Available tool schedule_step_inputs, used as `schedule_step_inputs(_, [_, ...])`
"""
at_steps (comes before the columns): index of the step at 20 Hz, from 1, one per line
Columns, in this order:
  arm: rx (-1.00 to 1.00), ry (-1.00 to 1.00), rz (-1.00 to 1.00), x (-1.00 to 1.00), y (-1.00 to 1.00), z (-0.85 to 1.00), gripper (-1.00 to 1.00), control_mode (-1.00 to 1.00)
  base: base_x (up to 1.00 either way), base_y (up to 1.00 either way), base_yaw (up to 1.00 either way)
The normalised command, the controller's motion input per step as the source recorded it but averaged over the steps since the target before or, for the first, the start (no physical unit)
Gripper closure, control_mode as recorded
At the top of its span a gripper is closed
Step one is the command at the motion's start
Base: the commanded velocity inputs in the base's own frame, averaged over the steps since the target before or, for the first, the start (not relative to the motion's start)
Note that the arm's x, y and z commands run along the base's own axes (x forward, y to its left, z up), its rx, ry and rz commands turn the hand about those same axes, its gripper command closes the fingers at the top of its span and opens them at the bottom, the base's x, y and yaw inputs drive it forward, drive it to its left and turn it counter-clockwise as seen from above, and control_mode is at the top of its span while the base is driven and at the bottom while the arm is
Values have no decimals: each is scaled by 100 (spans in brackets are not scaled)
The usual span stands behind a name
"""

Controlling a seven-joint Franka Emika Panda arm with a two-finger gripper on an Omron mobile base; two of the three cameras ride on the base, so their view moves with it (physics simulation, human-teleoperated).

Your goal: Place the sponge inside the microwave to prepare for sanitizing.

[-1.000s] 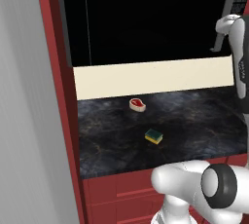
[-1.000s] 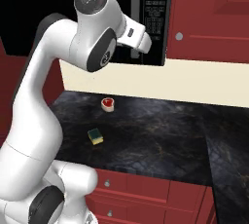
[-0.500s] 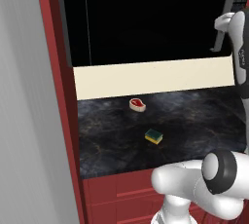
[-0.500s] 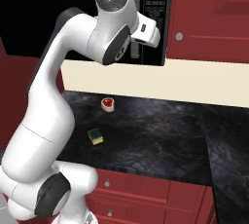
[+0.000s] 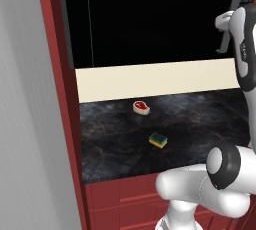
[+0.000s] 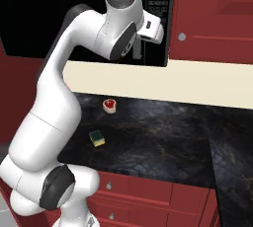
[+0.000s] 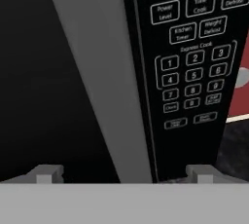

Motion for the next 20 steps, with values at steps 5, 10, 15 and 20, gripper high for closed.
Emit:
schedule_step_inputs(5, [0,0,5,31,-1,0,-100,-100,0,0,0])
schedule_step_inputs(10, [0,0,4,33,-5,0,-100,-100,0,0,0])
schedule_step_inputs(15, [0,-2,5,6,-8,0,-100,-100,0,0,0])
schedule_step_inputs(20, [0,-5,4,7,-2,0,100,-100,0,0,0])
